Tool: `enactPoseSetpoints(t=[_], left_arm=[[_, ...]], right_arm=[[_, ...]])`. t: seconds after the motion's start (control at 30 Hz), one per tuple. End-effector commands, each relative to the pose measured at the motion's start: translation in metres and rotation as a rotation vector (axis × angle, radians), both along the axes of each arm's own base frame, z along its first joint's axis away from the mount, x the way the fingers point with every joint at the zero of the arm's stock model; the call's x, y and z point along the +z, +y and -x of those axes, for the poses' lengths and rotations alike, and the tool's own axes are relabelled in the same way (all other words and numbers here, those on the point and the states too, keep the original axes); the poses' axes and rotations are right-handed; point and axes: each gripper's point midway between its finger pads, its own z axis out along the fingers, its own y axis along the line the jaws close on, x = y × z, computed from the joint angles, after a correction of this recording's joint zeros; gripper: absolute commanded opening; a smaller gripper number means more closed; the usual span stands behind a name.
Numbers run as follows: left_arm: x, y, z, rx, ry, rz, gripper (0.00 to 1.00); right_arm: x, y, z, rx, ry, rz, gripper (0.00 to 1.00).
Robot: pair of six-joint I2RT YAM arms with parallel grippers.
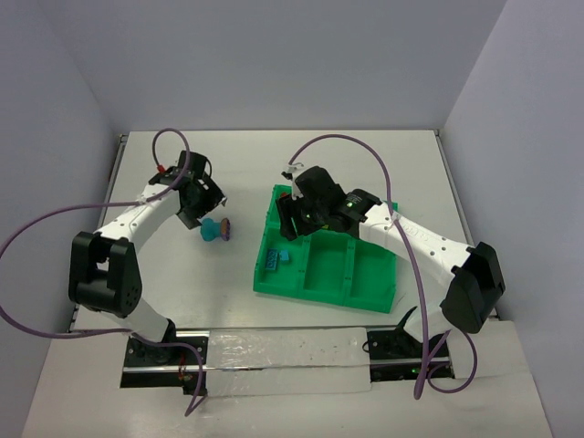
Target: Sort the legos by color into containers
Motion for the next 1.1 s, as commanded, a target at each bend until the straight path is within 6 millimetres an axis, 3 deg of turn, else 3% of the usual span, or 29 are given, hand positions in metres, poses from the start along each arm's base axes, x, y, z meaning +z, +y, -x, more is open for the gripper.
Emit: enactPoseSetpoints(t=[0.0,0.3,0.5,0.57,0.63,0.77,1.07], left_arm=[[0.020,-0.001,0.004,0.154,0.020,0.104,0.89],[0.022,-0.007,0.024,0.367,0.044,0.260,0.88],[0.014,0.023,0.023,0.548,0.076,0.205,0.90],[-0.002,0.038,0.019,0.558,0.133,0.196,0.91],[-0.010,0.040,0.018,0.548,0.174,0.219,0.91],[-0.024,0.031,0.015,0.474,0.230,0.241,0.91],[-0.039,0.022,0.009,0.479,0.244,0.298,0.92]], right_arm=[[0.021,0.004,-0.006,0.004,-0.042,-0.027,0.67],[0.016,0.002,-0.002,0.009,-0.028,-0.026,0.67],[0.018,0.002,-0.002,0.018,-0.041,-0.022,0.67],[0.019,0.001,-0.002,0.018,-0.045,-0.023,0.67],[0.019,0.001,-0.002,0.019,-0.046,-0.021,0.67],[0.016,-0.001,-0.001,0.015,-0.044,-0.016,0.67],[0.016,0.001,-0.002,0.018,-0.040,-0.021,0.67]])
